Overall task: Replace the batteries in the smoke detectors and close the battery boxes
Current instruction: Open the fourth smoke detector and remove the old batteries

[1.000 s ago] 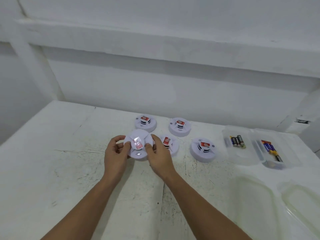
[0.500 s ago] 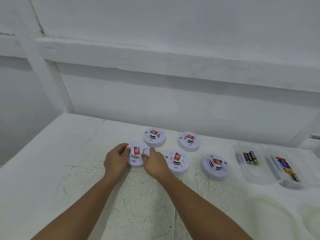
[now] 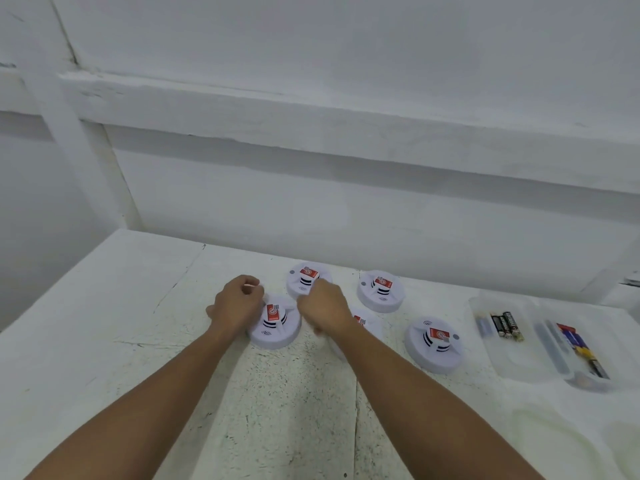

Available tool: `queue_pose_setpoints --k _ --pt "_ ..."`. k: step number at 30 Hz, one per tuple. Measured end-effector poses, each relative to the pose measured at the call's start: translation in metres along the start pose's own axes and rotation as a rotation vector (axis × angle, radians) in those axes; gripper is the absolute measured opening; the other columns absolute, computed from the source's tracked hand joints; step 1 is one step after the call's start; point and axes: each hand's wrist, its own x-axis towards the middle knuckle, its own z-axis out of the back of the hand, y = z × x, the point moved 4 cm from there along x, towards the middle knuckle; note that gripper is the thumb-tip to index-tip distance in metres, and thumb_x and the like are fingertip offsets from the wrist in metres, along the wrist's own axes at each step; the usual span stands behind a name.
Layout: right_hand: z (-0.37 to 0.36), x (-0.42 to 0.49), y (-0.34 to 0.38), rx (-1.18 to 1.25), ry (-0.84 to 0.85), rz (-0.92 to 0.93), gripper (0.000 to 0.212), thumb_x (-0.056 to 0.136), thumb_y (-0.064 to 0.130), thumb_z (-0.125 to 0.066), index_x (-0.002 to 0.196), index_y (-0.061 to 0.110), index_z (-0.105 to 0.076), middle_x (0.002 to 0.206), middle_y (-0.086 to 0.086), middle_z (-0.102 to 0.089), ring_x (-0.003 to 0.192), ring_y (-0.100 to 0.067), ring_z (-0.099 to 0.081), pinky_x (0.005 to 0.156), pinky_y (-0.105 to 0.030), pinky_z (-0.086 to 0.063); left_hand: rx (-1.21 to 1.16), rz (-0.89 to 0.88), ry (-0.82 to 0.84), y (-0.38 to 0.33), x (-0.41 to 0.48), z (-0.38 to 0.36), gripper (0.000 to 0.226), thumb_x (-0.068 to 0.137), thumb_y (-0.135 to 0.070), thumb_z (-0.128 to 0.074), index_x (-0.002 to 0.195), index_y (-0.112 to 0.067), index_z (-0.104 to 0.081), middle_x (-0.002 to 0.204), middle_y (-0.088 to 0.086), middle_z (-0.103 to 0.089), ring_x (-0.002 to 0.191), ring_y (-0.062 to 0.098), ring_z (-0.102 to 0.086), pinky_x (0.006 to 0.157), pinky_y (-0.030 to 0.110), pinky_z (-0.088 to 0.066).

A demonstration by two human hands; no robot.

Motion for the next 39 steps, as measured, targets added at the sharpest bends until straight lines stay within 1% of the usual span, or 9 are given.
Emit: queue_pose_setpoints --k 4,6,9,12,17,21,25,35,39 --pt "0.022 0.032 0.004 -0.033 -0.09 -0.088 0.003 0.077 0.006 -0.045 0.079 0.008 -0.045 0.082 -0.019 -0.053 0.073 -0.033 -0.064 0.042 -0.024 -0.031 0.149 -0.042 0.229 -0.029 0.029 -0.018 0.029 0.087 -0.034 -0.054 0.115 -0.024 -0.056 0.116 0.001 -0.063 0.097 0.025 -0.06 0.085 0.036 -0.048" --pt "0.028 0.04 0.003 -0.025 -0.045 -0.157 0.015 0.084 0.005 -0.046 0.07 0.007 -0.043 0.071 -0.018 -0.056 0.053 -0.03 -0.064 0.04 -0.024 -0.038 0.171 -0.044 0.351 -0.044 0.034 -0.028 0.038 0.087 -0.028 -0.054 0.123 -0.015 -0.053 0.118 0.008 -0.061 0.099 0.027 -0.058 0.074 0.03 -0.045" --pt "0.027 0.047 0.0 0.055 0.069 -0.296 0.019 0.091 0.006 -0.044 0.072 0.006 -0.043 0.072 -0.016 -0.055 0.037 -0.022 -0.058 0.041 -0.023 -0.046 0.146 -0.025 0.395 -0.06 0.037 -0.04 0.007 0.088 -0.017 -0.051 0.081 -0.016 -0.049 0.081 0.002 -0.054 0.084 0.025 -0.051 0.064 0.026 -0.039" --pt "0.023 0.053 -0.004 0.196 0.079 -0.349 0.014 0.092 0.006 -0.043 0.08 0.0 -0.048 0.071 -0.019 -0.054 0.059 -0.032 -0.061 0.067 -0.038 -0.056 0.083 0.014 0.376 -0.064 0.042 -0.045 0.025 0.083 -0.005 -0.049 0.061 -0.012 -0.039 0.061 0.005 -0.041 0.058 0.02 -0.041 0.048 0.024 -0.028" --pt "0.03 0.052 -0.009 0.469 0.095 -0.364 0.01 0.091 0.004 -0.046 0.1 0.003 -0.051 0.102 -0.016 -0.056 0.079 -0.031 -0.06 0.063 -0.038 -0.057 -0.104 0.056 0.347 -0.062 0.044 -0.044 0.012 0.084 -0.006 -0.047 0.076 -0.006 -0.055 0.07 0.013 -0.057 0.064 0.027 -0.053 0.063 0.03 -0.043" --pt "0.045 0.042 -0.007 0.691 0.059 -0.345 0.009 0.093 0.007 -0.048 0.1 0.004 -0.053 0.085 -0.014 -0.056 0.075 -0.027 -0.056 0.08 -0.046 -0.055 -0.346 0.065 0.247 -0.063 0.042 -0.044 0.006 0.086 -0.015 -0.055 0.082 -0.011 -0.055 0.083 0.011 -0.061 0.075 0.029 -0.057 0.079 0.042 -0.053" --pt "0.065 0.025 -0.004 0.844 -0.024 -0.26 0.016 0.095 0.014 -0.049 0.107 0.005 -0.054 0.105 -0.017 -0.058 0.088 -0.03 -0.056 0.074 -0.045 -0.053 -0.496 0.041 0.189 -0.077 0.024 -0.038 0.027 0.085 -0.036 -0.062 0.094 -0.011 -0.057 0.09 0.012 -0.067 0.09 0.034 -0.067 0.084 0.05 -0.055" --pt "0.108 -0.071 -0.059 0.907 -0.15 -0.084 0.013 0.094 0.015 -0.053 0.091 0.003 -0.051 0.1 -0.019 -0.06 0.085 -0.032 -0.063 0.08 -0.045 -0.056 -0.617 -0.23 0.263 -0.102 -0.08 -0.035 0.023 0.083 -0.031 -0.071 0.102 -0.017 -0.069 0.085 0.0 -0.069 0.081 0.009 -0.066 0.075 0.024 -0.054" --pt "0.102 -0.113 -0.11 0.956 -0.129 -0.095 0.02 0.089 0.003 -0.057 0.074 0.008 -0.045 0.085 -0.012 -0.055 0.076 -0.029 -0.061 0.08 -0.043 -0.055 -0.679 -0.248 0.392 -0.083 -0.131 -0.054 0.025 0.077 -0.007 -0.075 0.102 -0.006 -0.069 0.093 0.001 -0.071 0.082 0.004 -0.067 0.071 0.013 -0.051"
